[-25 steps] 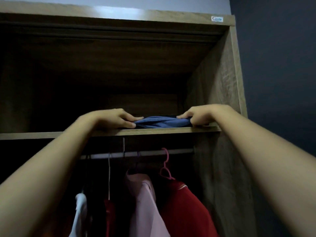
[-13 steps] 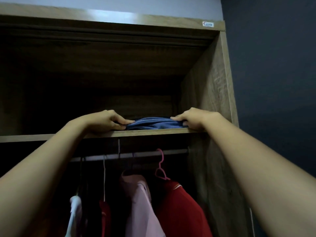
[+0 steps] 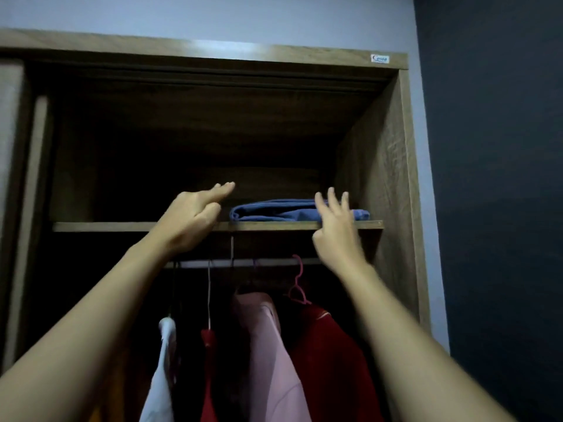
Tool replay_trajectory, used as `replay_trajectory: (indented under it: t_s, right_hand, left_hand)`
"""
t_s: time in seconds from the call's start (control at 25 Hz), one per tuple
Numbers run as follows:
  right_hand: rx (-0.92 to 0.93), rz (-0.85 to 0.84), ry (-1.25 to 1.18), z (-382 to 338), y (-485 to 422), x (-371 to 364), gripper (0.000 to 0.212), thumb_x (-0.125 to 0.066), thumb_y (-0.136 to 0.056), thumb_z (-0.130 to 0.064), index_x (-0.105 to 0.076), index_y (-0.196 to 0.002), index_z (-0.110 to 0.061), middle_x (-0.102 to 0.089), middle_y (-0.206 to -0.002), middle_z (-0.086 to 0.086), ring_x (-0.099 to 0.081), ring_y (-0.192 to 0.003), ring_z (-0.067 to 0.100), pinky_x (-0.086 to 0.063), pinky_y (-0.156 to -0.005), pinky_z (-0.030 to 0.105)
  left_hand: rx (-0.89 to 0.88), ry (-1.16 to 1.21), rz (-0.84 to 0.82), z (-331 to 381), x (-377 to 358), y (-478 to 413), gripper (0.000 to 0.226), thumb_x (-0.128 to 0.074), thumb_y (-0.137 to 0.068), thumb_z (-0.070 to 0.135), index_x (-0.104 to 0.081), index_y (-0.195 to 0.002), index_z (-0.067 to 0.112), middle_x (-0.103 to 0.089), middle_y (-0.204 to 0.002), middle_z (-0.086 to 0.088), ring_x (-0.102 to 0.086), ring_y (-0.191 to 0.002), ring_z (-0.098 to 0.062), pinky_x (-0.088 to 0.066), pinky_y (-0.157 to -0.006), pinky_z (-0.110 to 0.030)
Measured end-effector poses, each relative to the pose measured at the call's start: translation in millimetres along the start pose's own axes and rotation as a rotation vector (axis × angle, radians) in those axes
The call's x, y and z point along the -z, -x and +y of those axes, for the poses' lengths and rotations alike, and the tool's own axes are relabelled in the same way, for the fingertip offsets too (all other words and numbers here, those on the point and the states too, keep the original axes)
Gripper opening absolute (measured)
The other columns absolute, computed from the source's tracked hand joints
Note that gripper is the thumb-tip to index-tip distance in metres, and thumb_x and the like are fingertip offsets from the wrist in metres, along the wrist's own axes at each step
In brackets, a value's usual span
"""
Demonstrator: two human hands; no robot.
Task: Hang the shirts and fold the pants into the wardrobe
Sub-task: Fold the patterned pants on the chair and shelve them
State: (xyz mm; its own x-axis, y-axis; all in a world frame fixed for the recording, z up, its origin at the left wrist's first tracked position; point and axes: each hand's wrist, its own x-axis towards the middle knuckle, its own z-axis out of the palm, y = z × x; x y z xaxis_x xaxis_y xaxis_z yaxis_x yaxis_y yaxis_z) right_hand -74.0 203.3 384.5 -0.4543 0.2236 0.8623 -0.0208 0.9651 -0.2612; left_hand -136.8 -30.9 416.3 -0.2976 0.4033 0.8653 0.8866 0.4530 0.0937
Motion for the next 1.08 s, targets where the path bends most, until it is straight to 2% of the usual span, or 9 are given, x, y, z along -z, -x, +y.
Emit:
replay_trajectory:
  t_s: [0.12,0.28,0.44,0.6,0.72,0.84,0.92,1.0,1.08]
  right_hand:
    - [0.128,0.045,-0.248,-43.5,73.0,-33.1,0.078,-0.028,-0.069,-0.003,-0.023,-0.147,-0.011,-0.008,-0.158,0.008,0.007,-0.145,0.022,-0.003,-0.118,0.038]
    - [0.234,-0.035,-0.425,-114.4,177.1,-74.3,0.068,-0.025,-0.077,-0.012,-0.024,-0.145,-0.005,-0.02,-0.154,0.006,-0.002,-0.144,0.014,-0.005,-0.118,0.029]
    - [0.414,-0.218,-0.525,-197.8,297.1,-111.9,0.063,-0.035,-0.082,-0.01,-0.026,-0.144,-0.001,-0.025,-0.152,0.009,-0.016,-0.143,0.019,-0.014,-0.115,0.03]
    - [0.515,-0.448,-0.583,-253.2,425.1,-138.3,0.057,-0.036,-0.086,-0.014,-0.031,-0.142,0.001,-0.03,-0.15,0.014,-0.018,-0.141,0.021,-0.018,-0.112,0.034]
    - [0.589,-0.738,-0.602,-284.0,541.1,-150.4,0.057,-0.035,-0.087,-0.016,-0.033,-0.141,0.001,-0.033,-0.149,0.015,-0.018,-0.14,0.018,-0.016,-0.111,0.032]
    - [0.655,-0.969,-0.647,-301.8,643.5,-166.1,0.055,-0.034,-0.088,-0.018,-0.034,-0.14,0.0,-0.036,-0.147,0.017,-0.02,-0.139,0.02,-0.016,-0.11,0.031]
    - [0.768,-1.148,-0.664,-303.3,714.6,-175.5,0.051,-0.031,-0.094,-0.022,-0.035,-0.139,0.002,-0.037,-0.146,0.019,-0.022,-0.138,0.024,-0.019,-0.11,0.035]
    - [0.906,-1.336,-0.639,-301.9,783.7,-184.3,0.056,-0.025,-0.096,-0.03,-0.029,-0.143,0.001,-0.026,-0.151,0.014,-0.018,-0.142,0.024,-0.021,-0.114,0.039]
    - [1.039,-1.506,-0.568,-300.3,838.9,-192.3,0.064,-0.013,-0.093,-0.038,-0.013,-0.148,-0.004,-0.001,-0.154,0.006,-0.003,-0.145,0.021,-0.013,-0.119,0.038]
  left_hand:
    - [-0.026,-0.036,-0.017,-4.6,17.5,69.5,0.063,-0.032,-0.076,0.026,-0.05,-0.134,0.009,-0.044,-0.134,0.008,-0.031,-0.13,0.0,-0.011,-0.098,0.007]
    - [0.066,-0.107,-0.039,-19.8,48.8,195.7,0.066,-0.029,-0.073,0.025,-0.052,-0.13,0.001,-0.046,-0.133,-0.001,-0.022,-0.131,0.013,-0.015,-0.107,-0.003]
    - [0.349,-0.286,-0.093,-30.8,91.0,362.8,0.062,-0.032,-0.076,0.021,-0.05,-0.133,0.005,-0.047,-0.138,-0.007,-0.034,-0.131,-0.008,-0.016,-0.112,-0.012]
    - [0.516,-0.455,-0.176,-21.0,117.2,521.5,0.053,-0.039,-0.083,0.023,-0.054,-0.129,0.002,-0.053,-0.134,-0.013,-0.048,-0.126,-0.024,-0.03,-0.107,-0.027]
    - [0.805,-0.449,-0.284,2.3,133.2,647.2,0.051,-0.038,-0.087,0.027,-0.056,-0.127,0.001,-0.056,-0.131,-0.015,-0.052,-0.123,-0.028,-0.04,-0.102,-0.033]
    - [1.122,-0.44,-0.355,29.8,130.9,762.2,0.052,-0.039,-0.086,0.03,-0.059,-0.123,0.001,-0.06,-0.127,-0.016,-0.059,-0.115,-0.031,-0.052,-0.086,-0.044]
    - [1.326,-0.447,-0.357,58.7,121.8,834.9,0.049,-0.042,-0.088,0.029,-0.06,-0.122,-0.001,-0.061,-0.125,-0.017,-0.061,-0.111,-0.033,-0.054,-0.079,-0.042]
    - [1.547,-0.496,-0.313,90.1,109.0,905.7,0.045,-0.045,-0.096,0.025,-0.049,-0.135,0.004,-0.049,-0.139,-0.014,-0.051,-0.125,-0.028,-0.048,-0.093,-0.036]
    - [1.805,-0.467,-0.275,118.3,94.5,959.7,0.049,-0.042,-0.099,0.027,-0.036,-0.144,0.008,-0.037,-0.149,-0.01,-0.042,-0.133,-0.025,-0.039,-0.103,-0.033]
